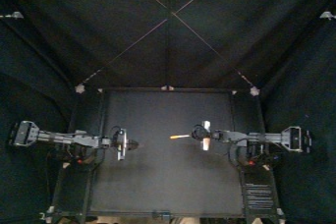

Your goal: Uncap the pen

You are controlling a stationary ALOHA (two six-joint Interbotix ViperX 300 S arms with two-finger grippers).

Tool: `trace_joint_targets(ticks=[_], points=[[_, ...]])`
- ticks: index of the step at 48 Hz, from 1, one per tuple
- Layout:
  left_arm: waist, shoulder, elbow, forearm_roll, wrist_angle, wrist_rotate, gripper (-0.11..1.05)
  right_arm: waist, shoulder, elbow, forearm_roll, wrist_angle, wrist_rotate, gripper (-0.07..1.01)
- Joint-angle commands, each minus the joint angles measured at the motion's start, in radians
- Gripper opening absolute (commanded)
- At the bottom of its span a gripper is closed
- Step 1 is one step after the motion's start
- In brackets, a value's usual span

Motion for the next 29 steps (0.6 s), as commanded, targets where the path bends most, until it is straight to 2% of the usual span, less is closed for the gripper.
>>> trace_joint_targets(ticks=[1, 11, 14, 20, 29], points=[[0.000, 0.040, -0.040, 0.002, -0.012, 0.0015, 0.01, -0.003, 0.072, -0.054, -0.002, -0.003, 0.003, 0.13], [0.000, 0.091, -0.052, 0.002, -0.012, 0.0015, 0.02, -0.006, 0.218, -0.110, 0.006, -0.003, 0.005, 0.37], [0.000, 0.098, -0.052, 0.002, -0.012, 0.0015, 0.03, -0.011, 0.250, -0.126, 0.020, -0.003, 0.005, 0.43], [0.000, 0.103, -0.052, 0.000, -0.012, 0.0000, 0.10, -0.020, 0.301, -0.152, 0.064, -0.003, 0.003, 0.62], [-0.002, 0.103, -0.051, -0.002, -0.012, -0.0015, 0.22, -0.021, 0.336, -0.163, 0.078, -0.003, 0.003, 0.81]])
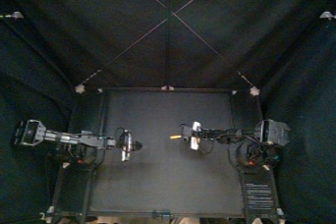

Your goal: Uncap the pen

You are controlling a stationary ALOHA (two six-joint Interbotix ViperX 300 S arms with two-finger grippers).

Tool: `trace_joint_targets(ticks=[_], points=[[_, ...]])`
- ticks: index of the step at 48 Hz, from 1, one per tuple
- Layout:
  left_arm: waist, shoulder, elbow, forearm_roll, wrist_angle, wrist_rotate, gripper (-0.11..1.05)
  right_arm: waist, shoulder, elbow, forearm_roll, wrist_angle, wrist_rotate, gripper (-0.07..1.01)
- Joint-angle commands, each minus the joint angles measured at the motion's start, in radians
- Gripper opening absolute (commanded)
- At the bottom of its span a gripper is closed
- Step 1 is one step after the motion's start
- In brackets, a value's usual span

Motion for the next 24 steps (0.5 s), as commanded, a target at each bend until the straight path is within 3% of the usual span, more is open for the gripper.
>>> trace_joint_targets(ticks=[1, 10, 24], points=[[0.000, 0.000, -0.026, -0.002, -0.009, -0.0015, 0.24, -0.006, -0.008, -0.017, 0.006, -0.003, 0.003, 0.81], [0.000, 0.000, -0.028, -0.003, -0.009, -0.0015, 0.30, -0.021, 0.003, -0.009, 0.025, 0.031, 0.005, 0.82], [0.000, 0.000, -0.029, -0.003, -0.009, -0.0015, 0.31, -0.038, 0.054, -0.018, 0.064, 0.097, 0.005, 0.81]])
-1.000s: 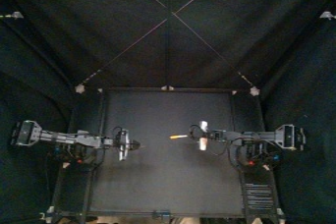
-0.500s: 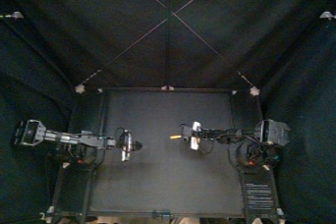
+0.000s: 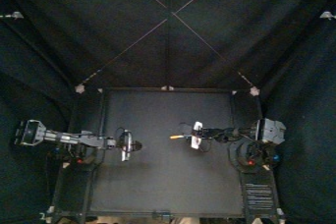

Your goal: Uncap the pen

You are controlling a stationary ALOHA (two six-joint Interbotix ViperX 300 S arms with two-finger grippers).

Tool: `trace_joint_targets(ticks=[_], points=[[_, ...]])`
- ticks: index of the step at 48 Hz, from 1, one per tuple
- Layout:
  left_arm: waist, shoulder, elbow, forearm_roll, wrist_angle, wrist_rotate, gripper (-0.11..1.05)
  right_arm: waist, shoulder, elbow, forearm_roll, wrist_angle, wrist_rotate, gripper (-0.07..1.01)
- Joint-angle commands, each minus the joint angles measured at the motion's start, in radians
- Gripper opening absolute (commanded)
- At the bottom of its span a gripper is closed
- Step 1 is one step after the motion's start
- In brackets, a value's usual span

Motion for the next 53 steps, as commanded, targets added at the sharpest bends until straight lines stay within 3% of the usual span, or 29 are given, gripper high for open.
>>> trace_joint_targets(ticks=[1, 6, 12, 19, 24, 31, 37, 43, 53], points=[[-0.003, -0.002, -0.028, -0.002, -0.009, -0.0015, 0.31, -0.006, 0.000, -0.020, 0.017, 0.006, -0.005, 0.80], [-0.002, -0.002, -0.028, -0.002, -0.009, -0.0031, 0.31, -0.002, 0.008, -0.020, 0.020, 0.014, -0.005, 0.76], [-0.002, -0.002, -0.028, -0.003, -0.009, -0.0046, 0.31, 0.003, 0.008, -0.018, 0.020, 0.021, -0.003, 0.64], [0.005, -0.002, -0.032, -0.029, -0.009, -0.0061, 0.35, 0.023, -0.012, -0.025, 0.035, 0.021, -0.003, 0.53], [0.018, -0.002, -0.040, -0.066, -0.014, -0.0031, 0.44, 0.048, -0.046, -0.037, 0.034, 0.021, -0.008, 0.53], [0.041, 0.000, -0.041, -0.104, -0.060, -0.0015, 0.59, 0.100, -0.114, -0.071, 0.011, 0.021, -0.011, 0.53], [0.040, 0.000, -0.046, -0.114, -0.101, -0.0046, 0.72, 0.130, -0.164, -0.103, -0.017, 0.021, -0.008, 0.52], [0.035, 0.000, -0.055, -0.114, -0.112, -0.0077, 0.83, 0.147, -0.206, -0.130, -0.031, 0.015, -0.008, 0.52], [0.035, 0.038, -0.081, -0.130, -0.115, -0.0061, 0.87, 0.175, -0.255, -0.163, -0.052, -0.017, -0.012, 0.52]])
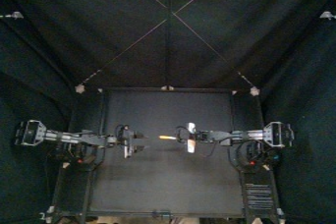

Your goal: Uncap the pen

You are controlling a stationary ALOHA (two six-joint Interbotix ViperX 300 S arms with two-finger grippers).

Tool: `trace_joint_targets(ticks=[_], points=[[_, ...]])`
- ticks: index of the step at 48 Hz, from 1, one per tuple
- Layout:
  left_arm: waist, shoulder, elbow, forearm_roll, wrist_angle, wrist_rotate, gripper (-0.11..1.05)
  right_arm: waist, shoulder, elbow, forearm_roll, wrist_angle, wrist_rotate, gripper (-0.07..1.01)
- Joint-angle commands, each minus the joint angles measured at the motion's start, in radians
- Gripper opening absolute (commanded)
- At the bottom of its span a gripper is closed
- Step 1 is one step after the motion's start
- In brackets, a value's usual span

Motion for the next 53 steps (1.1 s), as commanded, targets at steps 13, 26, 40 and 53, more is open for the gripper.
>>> trace_joint_targets(ticks=[13, 26, 40, 53], points=[[0.023, 0.129, -0.103, -0.008, -0.017, 0.0046, 0.87, 0.026, -0.061, -0.040, -0.028, -0.077, 0.000, 0.52], [0.044, 0.158, -0.115, -0.008, -0.069, 0.0031, 0.87, 0.063, -0.060, -0.046, -0.037, -0.081, -0.002, 0.52], [0.043, 0.210, -0.155, -0.008, -0.071, 0.0015, 0.86, 0.075, -0.052, -0.069, -0.038, -0.083, -0.002, 0.52], [0.043, 0.235, -0.184, -0.008, -0.071, 0.0000, 0.79, 0.075, -0.051, -0.069, -0.038, -0.083, -0.002, 0.52]])
